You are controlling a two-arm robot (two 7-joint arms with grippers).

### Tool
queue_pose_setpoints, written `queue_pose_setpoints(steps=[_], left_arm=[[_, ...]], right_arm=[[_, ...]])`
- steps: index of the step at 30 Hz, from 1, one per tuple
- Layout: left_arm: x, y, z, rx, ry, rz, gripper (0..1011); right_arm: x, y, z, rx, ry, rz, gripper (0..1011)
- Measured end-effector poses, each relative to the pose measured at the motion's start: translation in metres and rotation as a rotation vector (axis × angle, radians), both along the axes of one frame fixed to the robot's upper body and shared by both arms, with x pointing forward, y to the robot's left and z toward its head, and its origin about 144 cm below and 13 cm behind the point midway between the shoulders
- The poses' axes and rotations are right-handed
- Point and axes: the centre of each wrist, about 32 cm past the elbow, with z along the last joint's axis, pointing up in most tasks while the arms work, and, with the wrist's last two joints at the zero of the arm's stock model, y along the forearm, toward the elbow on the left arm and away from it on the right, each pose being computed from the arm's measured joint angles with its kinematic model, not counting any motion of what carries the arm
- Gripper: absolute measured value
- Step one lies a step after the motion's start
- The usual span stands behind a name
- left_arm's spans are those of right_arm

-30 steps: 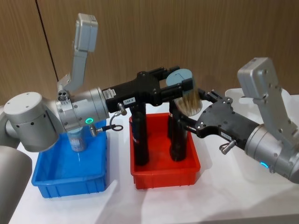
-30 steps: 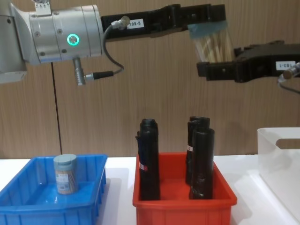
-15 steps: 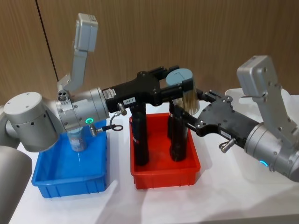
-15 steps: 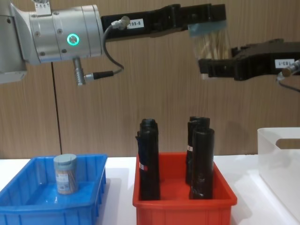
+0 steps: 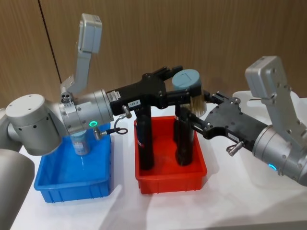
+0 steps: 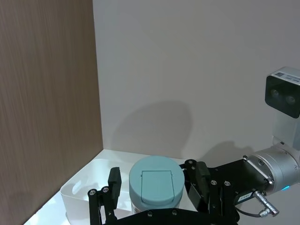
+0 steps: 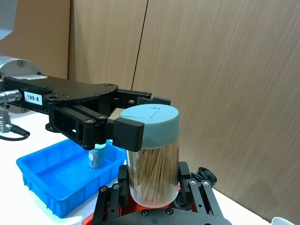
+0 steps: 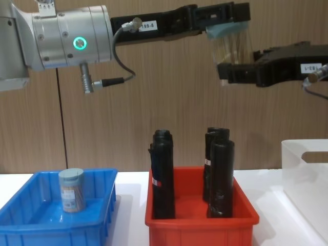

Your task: Pick the cotton swabs from the blue box and place them into the white box.

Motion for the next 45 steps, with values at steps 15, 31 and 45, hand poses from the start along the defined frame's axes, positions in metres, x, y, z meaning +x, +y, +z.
queue_pose_setpoints(steps=[15,31,45], left_arm=[[0.0,0.0,0.0,0.0,0.0,0.0,1004],[0.0,0.0,0.0,0.0,0.0,0.0,1004],[0.0,0.0,0.0,0.0,0.0,0.0,1004]], right_arm=[[0.002,-0.003,-0.009,0.012,0.015,-0.031,628],[0.008,-0.033,-0.034,0.042,0.064,-0.184,628],[0.025,-0.072,-0.049,0.04,0.107,-0.357,628]])
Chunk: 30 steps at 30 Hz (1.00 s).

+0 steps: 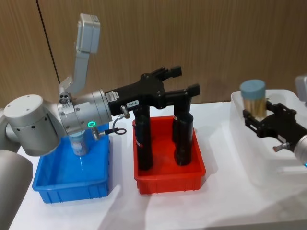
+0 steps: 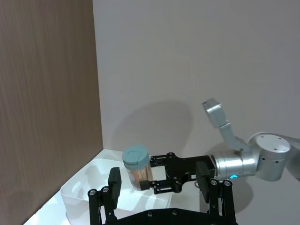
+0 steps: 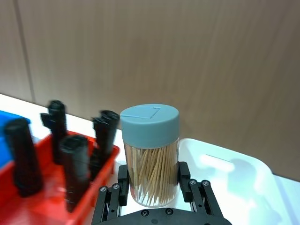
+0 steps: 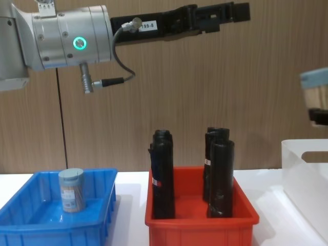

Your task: Pick the cotton swabs from the blue box and place them into the white box.

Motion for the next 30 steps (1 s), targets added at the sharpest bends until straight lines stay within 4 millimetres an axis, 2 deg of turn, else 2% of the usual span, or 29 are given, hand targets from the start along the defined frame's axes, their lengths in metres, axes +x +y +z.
queue_pose_setpoints(steps=[8,30], left_arm=[[0.0,0.0,0.0,0.0,0.0,0.0,1004],[0.0,0.0,0.0,0.0,0.0,0.0,1004]], right_arm=[[0.017,-0.02,-0.008,-0.009,0.036,-0.068,628],[0.055,-0.054,-0.024,-0.007,0.182,-0.161,628]])
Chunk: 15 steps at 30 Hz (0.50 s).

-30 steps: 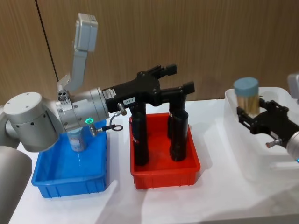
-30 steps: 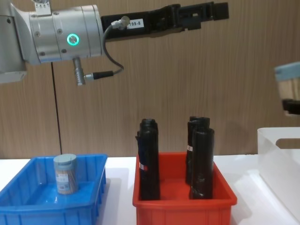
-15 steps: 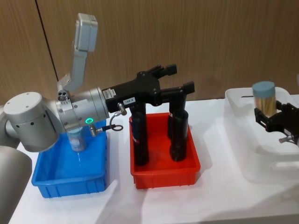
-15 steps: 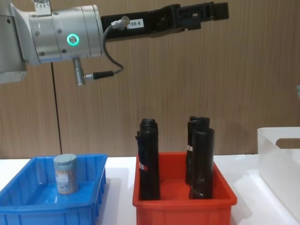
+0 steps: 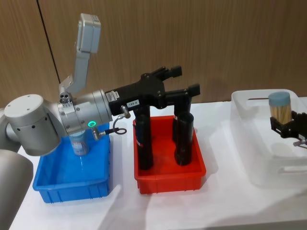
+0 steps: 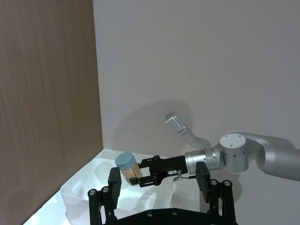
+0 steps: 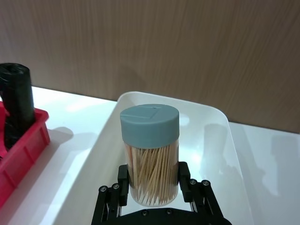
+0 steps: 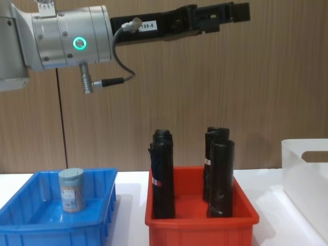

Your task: Pick the cotton swabs from the blue box and place them into the white box.

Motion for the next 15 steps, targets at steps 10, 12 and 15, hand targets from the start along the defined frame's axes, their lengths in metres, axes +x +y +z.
queue_pose_setpoints(steps=[10,12,15], left_arm=[[0.0,0.0,0.0,0.0,0.0,0.0,1004],[0.0,0.0,0.0,0.0,0.0,0.0,1004],[0.0,0.0,0.0,0.0,0.0,0.0,1004]], right_arm=[[0.006,-0.01,-0.004,0.025,0.048,-0.025,781],[0.007,-0.012,-0.005,0.03,0.052,-0.028,835],[0.007,-0.013,-0.005,0.038,0.055,-0.031,922]])
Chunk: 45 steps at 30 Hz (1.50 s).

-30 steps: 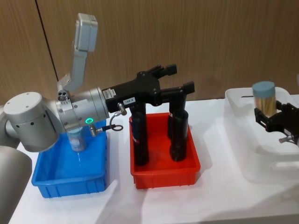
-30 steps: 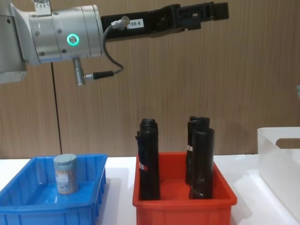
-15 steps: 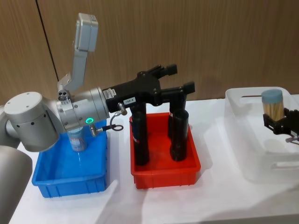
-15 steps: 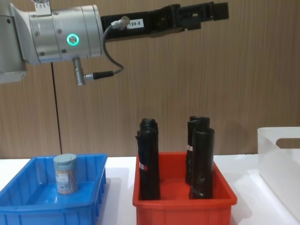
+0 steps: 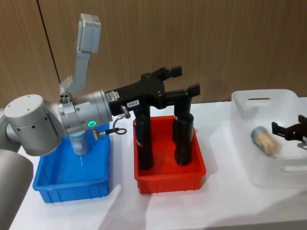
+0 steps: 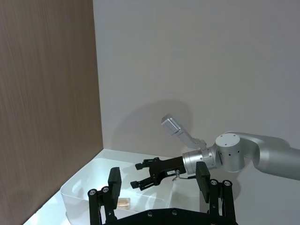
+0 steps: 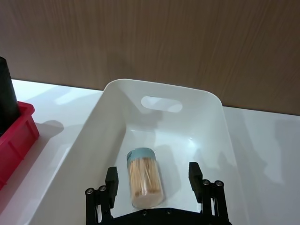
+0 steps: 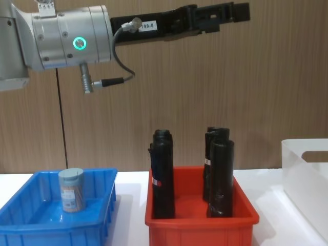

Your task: Pick the cotton swabs from the blue box and place them into the white box.

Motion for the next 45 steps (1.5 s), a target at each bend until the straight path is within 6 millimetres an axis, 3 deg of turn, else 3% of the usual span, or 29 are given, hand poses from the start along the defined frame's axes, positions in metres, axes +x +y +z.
queue_pose_setpoints(steps=[4,27,45], left_arm=[[0.0,0.0,0.0,0.0,0.0,0.0,1004],[-0.001,0.0,-0.001,0.002,0.001,0.006,1004],[-0.022,-0.003,-0.029,0.071,-0.012,0.195,1004]], right_arm=[[0.0,-0.001,0.0,0.008,-0.005,-0.002,1001],[-0.004,-0.002,0.001,0.027,-0.039,-0.005,1002],[-0.04,0.04,-0.016,0.033,-0.141,0.079,1002]])
